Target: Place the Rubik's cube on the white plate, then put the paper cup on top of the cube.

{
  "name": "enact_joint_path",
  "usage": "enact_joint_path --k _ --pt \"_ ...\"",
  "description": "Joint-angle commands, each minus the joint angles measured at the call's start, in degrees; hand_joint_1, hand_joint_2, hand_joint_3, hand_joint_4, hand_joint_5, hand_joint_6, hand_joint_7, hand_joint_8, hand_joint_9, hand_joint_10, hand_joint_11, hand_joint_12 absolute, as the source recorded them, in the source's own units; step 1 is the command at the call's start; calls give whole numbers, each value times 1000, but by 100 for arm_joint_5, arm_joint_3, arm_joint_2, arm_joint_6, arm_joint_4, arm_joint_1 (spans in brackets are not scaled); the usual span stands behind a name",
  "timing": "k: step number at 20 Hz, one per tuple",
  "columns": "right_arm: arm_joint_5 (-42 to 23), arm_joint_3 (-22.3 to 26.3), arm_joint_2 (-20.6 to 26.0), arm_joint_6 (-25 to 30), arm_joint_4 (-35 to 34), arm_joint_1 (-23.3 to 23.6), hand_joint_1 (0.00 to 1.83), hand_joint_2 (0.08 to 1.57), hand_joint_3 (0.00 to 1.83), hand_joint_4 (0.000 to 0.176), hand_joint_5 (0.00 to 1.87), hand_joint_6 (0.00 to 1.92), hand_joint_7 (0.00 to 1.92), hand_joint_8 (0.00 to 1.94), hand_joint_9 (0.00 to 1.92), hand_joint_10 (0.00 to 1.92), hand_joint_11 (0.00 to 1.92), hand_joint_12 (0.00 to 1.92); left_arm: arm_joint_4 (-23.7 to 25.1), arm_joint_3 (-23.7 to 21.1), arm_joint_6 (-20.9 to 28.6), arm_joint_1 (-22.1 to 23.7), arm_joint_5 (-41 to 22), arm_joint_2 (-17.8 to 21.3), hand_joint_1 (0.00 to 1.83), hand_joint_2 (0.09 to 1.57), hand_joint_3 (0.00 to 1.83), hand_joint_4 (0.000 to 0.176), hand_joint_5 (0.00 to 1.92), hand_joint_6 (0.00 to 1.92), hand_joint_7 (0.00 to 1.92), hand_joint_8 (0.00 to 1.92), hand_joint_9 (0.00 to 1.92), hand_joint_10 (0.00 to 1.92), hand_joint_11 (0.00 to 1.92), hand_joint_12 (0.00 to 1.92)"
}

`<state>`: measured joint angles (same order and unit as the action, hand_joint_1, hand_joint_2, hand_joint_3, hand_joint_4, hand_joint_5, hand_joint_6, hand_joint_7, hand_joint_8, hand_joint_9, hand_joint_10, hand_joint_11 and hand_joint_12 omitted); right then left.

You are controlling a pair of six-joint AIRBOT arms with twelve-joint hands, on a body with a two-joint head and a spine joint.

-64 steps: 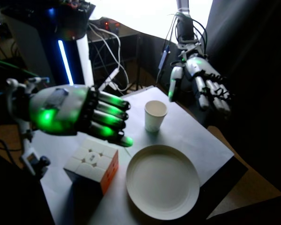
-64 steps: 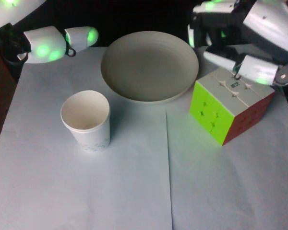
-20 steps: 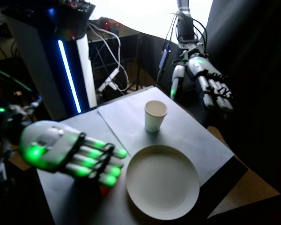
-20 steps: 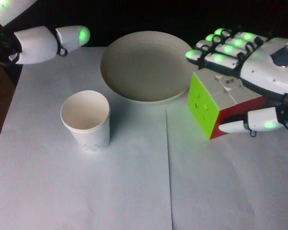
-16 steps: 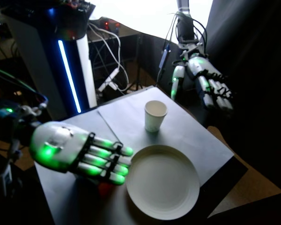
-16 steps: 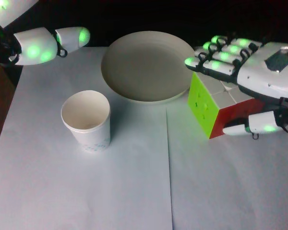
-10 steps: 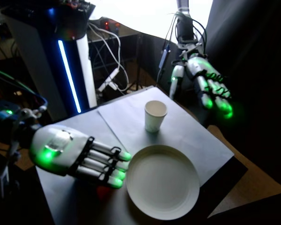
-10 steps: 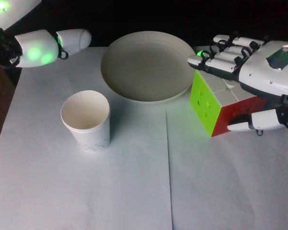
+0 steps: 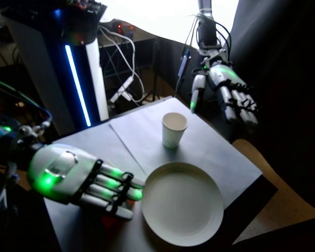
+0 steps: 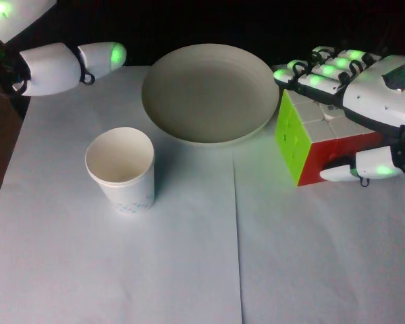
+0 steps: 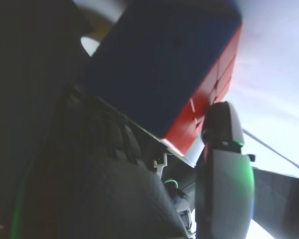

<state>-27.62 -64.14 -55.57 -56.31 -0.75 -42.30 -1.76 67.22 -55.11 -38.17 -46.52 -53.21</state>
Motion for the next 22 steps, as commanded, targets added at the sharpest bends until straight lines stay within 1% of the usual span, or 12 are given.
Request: enact_joint_path --k 1,4,6,8,10,12,15,16,18,19,20,22 --pt "-678 -30 -44 -16 -129 68 1013 1029 3 17 0 0 74 12 140 351 0 1457 -98 -13 3 41 -749 46 343 1293 0 94 79 3 12 1 3 1 0 579" --pt "-799 -31 -87 -16 -253 64 962 1063 1 0 72 20 304 54 84 1230 66 1846 -123 -24 3 16 -774 65 343 1307 1 90 55 6 0 0 0 0 0 381" --pt "-941 -30 -95 -15 -339 29 1050 1077 0 0 246 132 430 300 230 1477 326 1919 -136 -27 3 5 -786 70 309 1303 0 95 67 2 5 0 0 0 0 531" --pt "-1183 -32 -96 -15 -518 -71 1124 1075 0 0 126 888 288 1116 420 1692 576 1921 -137 -30 3 4 -787 71 323 1315 4 78 74 2 12 1 2 1 0 604" --pt "-1257 -33 -96 -14 -566 -87 1145 1086 2 0 181 1361 358 1447 555 1869 706 1921 -143 -30 3 0 -789 73 374 1303 0 94 63 0 0 0 0 0 0 295" --pt "-1353 -32 -96 -14 -585 -87 1215 1090 1 0 216 1430 426 1613 697 1921 843 1921 -144 -30 3 -1 -793 73 356 1304 0 85 77 1 7 0 0 0 0 596" --pt "-1477 -34 -99 -14 -672 -87 1315 1170 83 0 292 1568 769 1409 834 1921 967 1921 -146 -32 3 -3 -795 77 379 1311 0 88 65 0 0 0 0 0 0 446" --pt "-1500 -37 -98 -14 -680 -87 1152 1296 40 0 498 1530 734 1619 823 1921 966 1921 -147 -32 3 -4 -796 77 381 1308 0 96 60 2 0 0 0 0 0 369" --pt "-1581 -42 -96 -14 -686 -86 1302 1235 3 0 245 1575 719 1461 776 1921 963 1921 -147 -33 3 -4 -798 77 399 1312 0 76 84 2 15 1 11 3 0 586" --pt "-1631 -40 -95 -13 -686 -86 1181 1131 0 0 224 1555 401 1583 669 1921 860 1921 -147 -33 3 -5 -799 77 360 1311 0 87 66 3 1 0 1 0 0 534" --pt "-1679 -36 -95 -9 -686 -83 1282 1219 12 0 209 1634 622 1516 668 1921 855 1921 -147 -33 2 -8 -800 76 385 1308 0 93 61 1 0 0 0 0 0 326" --pt "-1740 -5 -93 -1 -680 -70 1287 1111 0 0 202 1616 383 1591 674 1921 884 1921 -151 -32 2 -15 -802 76 390 1301 0 88 73 2 0 0 0 0 0 314"
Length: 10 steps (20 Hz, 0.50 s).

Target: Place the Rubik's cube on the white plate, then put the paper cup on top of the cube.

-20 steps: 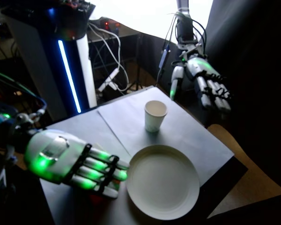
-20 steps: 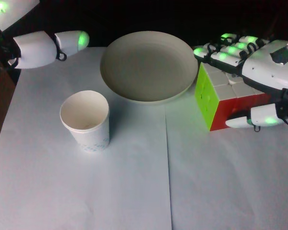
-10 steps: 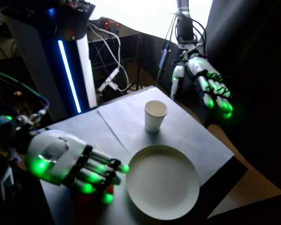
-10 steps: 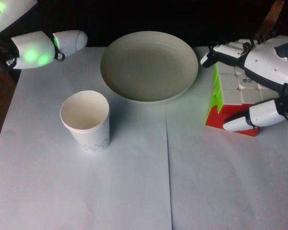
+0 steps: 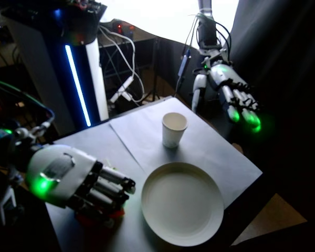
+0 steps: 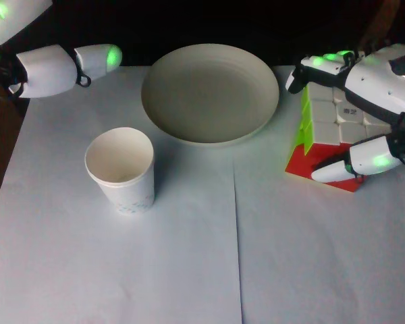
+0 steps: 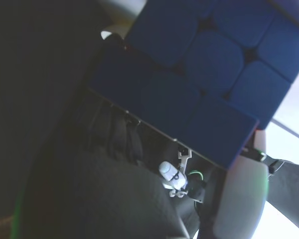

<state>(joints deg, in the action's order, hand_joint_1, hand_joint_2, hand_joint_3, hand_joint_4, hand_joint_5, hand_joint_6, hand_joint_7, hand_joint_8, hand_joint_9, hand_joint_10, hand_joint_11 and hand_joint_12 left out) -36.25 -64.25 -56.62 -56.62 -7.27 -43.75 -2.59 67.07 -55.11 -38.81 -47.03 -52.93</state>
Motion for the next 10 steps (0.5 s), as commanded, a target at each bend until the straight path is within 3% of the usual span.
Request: enact_joint_path --k 1,2,3,4,5,6,7,8,9,10 --pt "-916 33 15 31 5 111 1295 1212 6 0 191 1590 633 1509 700 1921 908 1921 -69 -16 2 48 -752 48 369 1304 0 90 82 1 0 0 0 0 0 420" --pt "-1015 86 41 38 93 210 1257 1134 0 0 184 1602 451 1582 703 1921 907 1921 -78 -15 2 48 -752 48 370 1306 0 83 93 2 16 1 10 3 0 517" --pt "-1063 105 72 60 150 251 1241 1119 0 0 178 1640 381 1619 647 1921 832 1921 -85 -14 2 48 -752 47 373 1306 0 93 77 5 3 0 1 0 0 441" --pt "-1105 112 79 99 215 351 1226 1110 0 0 170 1661 353 1639 542 1921 706 1921 -90 -14 2 46 -751 46 377 1306 0 88 69 1 0 0 0 0 0 283" --pt "-1105 110 79 105 280 475 1287 1176 73 0 166 1669 641 1497 622 1920 792 1921 -95 -14 2 42 -749 46 393 1303 1 98 69 1 0 0 0 0 0 199" --pt "-1105 106 79 105 318 566 1200 1088 32 0 152 1596 412 1401 526 1757 658 1921 -98 -12 2 42 -747 46 399 1309 3 91 76 4 0 0 0 0 0 202" --pt "-1105 83 76 104 339 662 1196 1086 29 0 151 1588 399 1384 506 1733 632 1921 -103 -11 2 44 -748 46 363 1315 1 90 73 1 0 0 0 0 0 246" --pt "-1104 17 10 104 388 814 1212 1090 18 0 180 1555 368 1576 555 1892 750 1921 -111 -7 2 44 -749 45 361 1315 1 89 72 1 0 0 0 0 0 150" --pt "-1102 -52 -59 104 431 930 1278 1210 37 0 162 1561 624 1557 664 1920 876 1921 -123 -3 2 44 -751 43 386 1322 1 80 81 1 0 0 0 0 0 13" --pt "-1089 -140 -151 105 455 1025 1297 1228 35 0 155 1557 685 1518 726 1921 932 1921 -127 -1 2 44 -751 42 406 1324 1 78 85 2 0 0 0 0 0 2"
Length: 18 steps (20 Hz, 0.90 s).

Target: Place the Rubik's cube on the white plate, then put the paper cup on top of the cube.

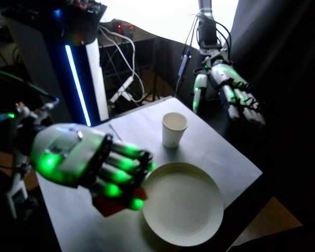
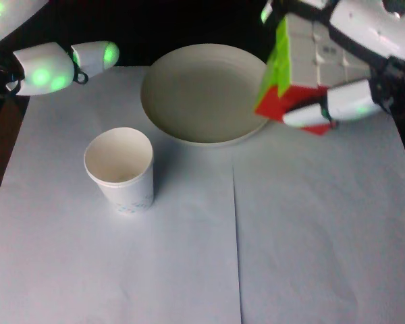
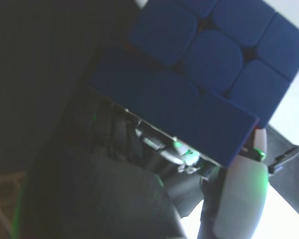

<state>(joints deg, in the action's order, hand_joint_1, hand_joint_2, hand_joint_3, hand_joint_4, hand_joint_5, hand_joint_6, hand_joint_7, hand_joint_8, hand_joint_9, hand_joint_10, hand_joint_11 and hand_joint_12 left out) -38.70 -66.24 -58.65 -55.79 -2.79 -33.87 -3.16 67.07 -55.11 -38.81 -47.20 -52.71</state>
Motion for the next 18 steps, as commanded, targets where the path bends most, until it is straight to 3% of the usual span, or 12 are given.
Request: enact_joint_path --k 1,2,3,4,6,8,9,10,11,12,13,18 --pt "-745 -90 -91 22 13 201 1288 1213 19 0 182 1513 688 1563 824 1921 1023 1921 -70 0 1 45 -737 17 387 1317 0 87 83 2 0 0 0 0 30 15" --pt "-660 -189 -185 22 20 313 1221 1147 0 0 162 1509 481 1660 724 1921 941 1921 -70 0 1 45 -753 18 335 1319 0 90 73 3 0 0 0 0 46 27" --pt "-507 -342 -330 21 37 471 1180 1133 0 0 157 1543 309 1571 507 1841 658 1921 -70 3 1 43 -776 20 271 1304 0 131 53 0 0 0 0 0 10 24" --pt "-384 -461 -460 21 37 583 1145 1144 0 0 143 1534 294 1559 478 1795 583 1921 -69 4 1 48 -787 19 290 1301 0 142 47 0 0 0 0 0 0 4" --pt "-152 -757 -756 21 37 736 1160 1131 0 0 184 1418 327 1527 560 1788 693 1921 -69 11 1 47 -816 10 326 1322 4 132 48 2 0 0 0 0 31 17" --pt "60 -1052 -1063 21 33 814 1131 1145 4 0 165 1348 338 1548 531 1785 670 1921 -70 21 1 47 -832 8 305 1292 0 166 45 0 0 0 0 0 47 32" --pt "138 -1174 -1189 21 28 830 1249 1248 14 0 150 1362 582 1549 601 1714 764 1890 -75 24 2 47 -848 8 421 1311 0 107 73 9 0 0 0 0 37 42" --pt "211 -1292 -1314 21 -16 831 1191 1185 0 0 168 1329 426 1454 612 1617 691 1884 -81 27 2 47 -860 9 523 1315 0 61 75 12 0 0 27 9 1 975" --pt "308 -1404 -1440 21 -51 831 1171 1167 0 0 172 1310 371 1448 596 1621 663 1904 -85 29 2 47 -870 9 522 1317 0 60 73 6 0 0 30 8 0 1140" --pt "372 -1469 -1511 21 -74 830 1168 1142 0 0 194 1307 377 1431 536 1663 572 1920 -86 29 2 47 -881 10 570 1319 0 10 91 2 12 1 32 5 0 1017" --pt "427 -1529 -1569 21 -85 830 1160 1137 0 0 197 1286 373 1381 471 1652 474 1921 -89 29 2 47 -887 10 542 1313 0 43 86 2 10 0 9 3 0 894" --pt "772 -1925 -2015 21 -180 828 1105 1135 0 0 106 1118 268 1117 313 1472 291 1906 -131 37 3 41 -933 10 576 1308 0 39 112 4 22 2 0 0 0 537"
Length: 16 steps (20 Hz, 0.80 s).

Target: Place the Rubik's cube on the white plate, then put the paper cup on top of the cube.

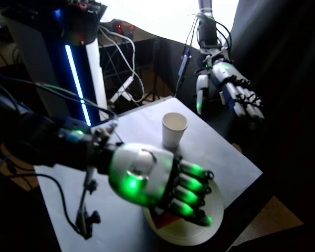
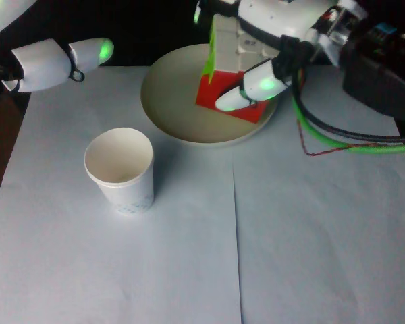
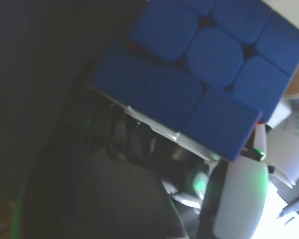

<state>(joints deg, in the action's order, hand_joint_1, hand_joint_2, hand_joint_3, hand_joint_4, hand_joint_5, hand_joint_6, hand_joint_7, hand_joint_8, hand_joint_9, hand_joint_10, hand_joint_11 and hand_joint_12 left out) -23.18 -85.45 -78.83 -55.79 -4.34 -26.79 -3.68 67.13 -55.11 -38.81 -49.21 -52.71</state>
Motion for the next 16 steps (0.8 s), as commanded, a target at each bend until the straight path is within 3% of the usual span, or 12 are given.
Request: enact_joint_path --k 1,3,5,6,7,9,11,12,13,14,15,16 --pt "-751 -45 -57 21 -46 119 1100 1131 0 0 78 1116 246 1039 306 1446 289 1890 -78 30 3 41 -731 9 569 1307 0 41 125 4 22 1 0 0 0 561" --pt "-728 -69 -104 21 -73 117 940 1168 2 0 46 739 220 434 229 1154 251 1777 -78 29 3 41 -735 6 517 1309 0 54 136 1 24 0 2 0 0 722" --pt "-727 -68 -115 21 -114 116 671 1197 1 0 19 133 125 63 65 806 5 1727 -79 29 4 41 -747 8 539 1303 0 65 129 0 23 0 6 1 0 794" --pt "-727 -65 -115 21 -129 115 600 1191 0 0 0 4 22 4 19 615 0 1622 -79 30 4 41 -749 8 544 1302 0 61 126 1 25 0 22 5 0 939" --pt "-728 -60 -113 21 -142 115 539 1160 0 24 0 0 0 0 10 334 0 1412 -80 30 4 40 -753 8 561 1300 0 61 129 1 31 1 40 9 0 1028" --pt "-728 -18 -65 21 -144 115 454 1126 0 47 0 0 0 0 0 65 0 1189 -91 29 5 33 -754 10 566 1306 0 54 127 0 25 1 18 3 0 949" --pt "-728 35 0 21 -144 115 386 1120 0 74 0 0 0 0 0 0 0 1205 -105 28 5 26 -757 13 547 1303 0 73 113 1 14 1 23 4 0 943" --pt "-728 61 30 21 -144 115 393 1119 0 69 0 0 0 0 0 0 0 1207 -108 27 5 24 -759 14 563 1305 0 72 113 0 7 0 9 3 0 902" --pt "-730 113 99 21 -144 115 390 1105 0 69 0 0 0 0 0 0 0 1315 -113 23 5 17 -759 18 609 1297 0 73 126 2 11 1 59 15 0 1137" --pt "-731 164 162 21 -144 115 404 1112 0 58 0 0 0 0 0 0 0 1198 -116 22 5 13 -760 18 601 1300 0 71 125 1 12 0 48 8 0 1074" --pt "-783 279 313 21 -144 115 430 1135 1 69 0 0 0 0 0 0 0 837 -127 17 5 2 -760 24 564 1312 2 57 113 3 8 1 17 2 0 866" --pt "-841 376 436 21 -144 115 453 1123 0 34 0 0 0 0 17 6 0 904 -136 11 5 -7 -760 32 534 1319 1 61 105 0 5 0 0 0 0 697"
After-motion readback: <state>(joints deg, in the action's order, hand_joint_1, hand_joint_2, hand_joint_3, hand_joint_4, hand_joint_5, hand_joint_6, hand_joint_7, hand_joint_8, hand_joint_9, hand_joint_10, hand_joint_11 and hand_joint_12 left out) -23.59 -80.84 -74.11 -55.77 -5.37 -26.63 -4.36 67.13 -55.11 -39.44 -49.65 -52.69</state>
